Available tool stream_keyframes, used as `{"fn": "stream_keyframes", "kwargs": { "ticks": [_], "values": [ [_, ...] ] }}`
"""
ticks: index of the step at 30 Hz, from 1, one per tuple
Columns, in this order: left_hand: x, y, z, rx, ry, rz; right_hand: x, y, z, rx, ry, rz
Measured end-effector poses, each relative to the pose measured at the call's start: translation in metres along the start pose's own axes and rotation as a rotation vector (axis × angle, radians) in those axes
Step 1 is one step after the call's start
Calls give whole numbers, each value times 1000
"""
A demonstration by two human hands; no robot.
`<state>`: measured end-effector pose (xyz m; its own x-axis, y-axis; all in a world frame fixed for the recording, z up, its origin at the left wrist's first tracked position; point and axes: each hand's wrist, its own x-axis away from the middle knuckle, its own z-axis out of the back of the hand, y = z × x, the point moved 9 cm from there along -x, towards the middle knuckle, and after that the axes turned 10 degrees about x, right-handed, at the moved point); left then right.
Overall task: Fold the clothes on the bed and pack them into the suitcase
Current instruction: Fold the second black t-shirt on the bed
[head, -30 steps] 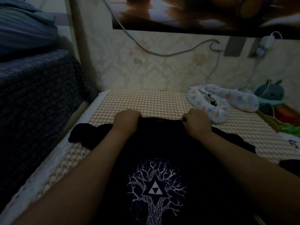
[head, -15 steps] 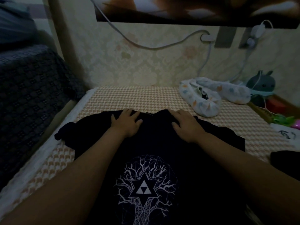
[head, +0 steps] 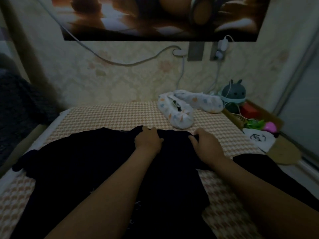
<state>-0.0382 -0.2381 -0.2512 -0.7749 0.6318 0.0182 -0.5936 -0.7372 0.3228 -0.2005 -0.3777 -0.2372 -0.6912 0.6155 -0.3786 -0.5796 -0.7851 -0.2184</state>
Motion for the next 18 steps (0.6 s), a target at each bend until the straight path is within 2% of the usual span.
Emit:
{"fn": "stream_keyframes", "kwargs": {
  "ticks": [4,7,10,11,12,13,15,16,18],
  "values": [
    [-12,15,3,173,116,-64,-4,19,12,291,18,-97],
    [1,24,-8,114,145,-180,-4,16,6,422,-10,-70],
    [21,25,-21,-3,124,-237,-6,-19,12,405,126,145],
    [24,23,-24,5,88,-237,-4,-33,12,315,100,252],
    [29,22,-28,19,38,-242,1,-44,5,187,-19,323],
    [35,22,-31,24,-18,-254,9,-51,-8,71,-217,338],
    [51,19,-34,28,-89,-277,35,-52,-35,95,-560,306],
    [60,17,-32,34,-108,-279,46,-49,-40,189,-630,305],
    [82,11,-26,45,-136,-274,63,-46,-36,291,-646,289]
  ]
}}
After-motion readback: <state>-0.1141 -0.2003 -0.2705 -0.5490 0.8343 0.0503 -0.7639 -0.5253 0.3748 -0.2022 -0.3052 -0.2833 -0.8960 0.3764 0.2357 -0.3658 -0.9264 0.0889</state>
